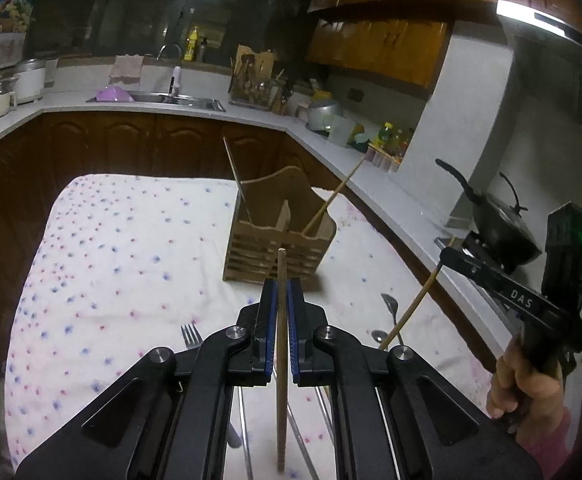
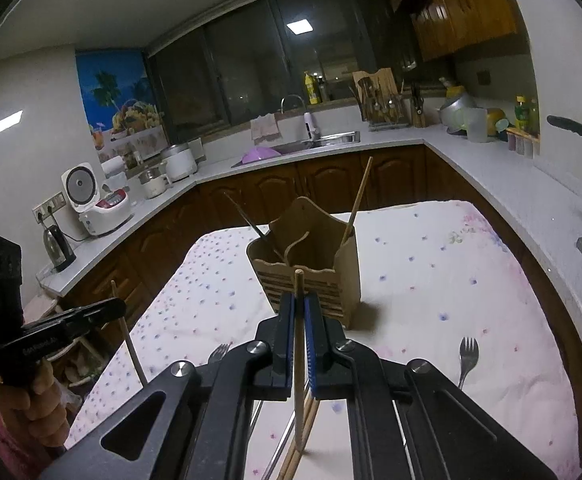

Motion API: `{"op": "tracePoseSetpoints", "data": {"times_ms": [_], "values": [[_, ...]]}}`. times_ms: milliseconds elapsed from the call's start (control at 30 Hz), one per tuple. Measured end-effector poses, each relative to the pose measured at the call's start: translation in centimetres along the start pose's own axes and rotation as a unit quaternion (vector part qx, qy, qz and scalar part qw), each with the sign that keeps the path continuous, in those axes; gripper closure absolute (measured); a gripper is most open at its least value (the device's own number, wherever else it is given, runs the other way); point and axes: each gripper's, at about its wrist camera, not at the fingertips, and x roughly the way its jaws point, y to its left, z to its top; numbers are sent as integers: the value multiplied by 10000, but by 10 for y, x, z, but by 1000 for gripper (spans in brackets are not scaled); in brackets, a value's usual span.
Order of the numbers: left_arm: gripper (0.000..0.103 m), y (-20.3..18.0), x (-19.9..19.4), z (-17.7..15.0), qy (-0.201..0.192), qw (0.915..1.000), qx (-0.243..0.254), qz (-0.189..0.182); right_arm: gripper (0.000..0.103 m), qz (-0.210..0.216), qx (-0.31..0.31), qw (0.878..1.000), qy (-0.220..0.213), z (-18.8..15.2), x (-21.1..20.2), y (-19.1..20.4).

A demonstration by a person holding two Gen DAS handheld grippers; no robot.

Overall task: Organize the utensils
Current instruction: 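Lift both wooden chopsticks and carry them upright over the holder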

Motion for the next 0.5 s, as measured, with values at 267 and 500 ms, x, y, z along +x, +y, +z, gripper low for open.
{"op": "tracePoseSetpoints", "data": {"times_ms": [267,500], "values": [[99,9,-2,15,-304,9994,-105,100,98,-8,17,9998,-184,10,-1,0],[99,15,-1,37,-689,9973,-220,160,98,-60,-19,9992,-387,28,-2,-1]]}}
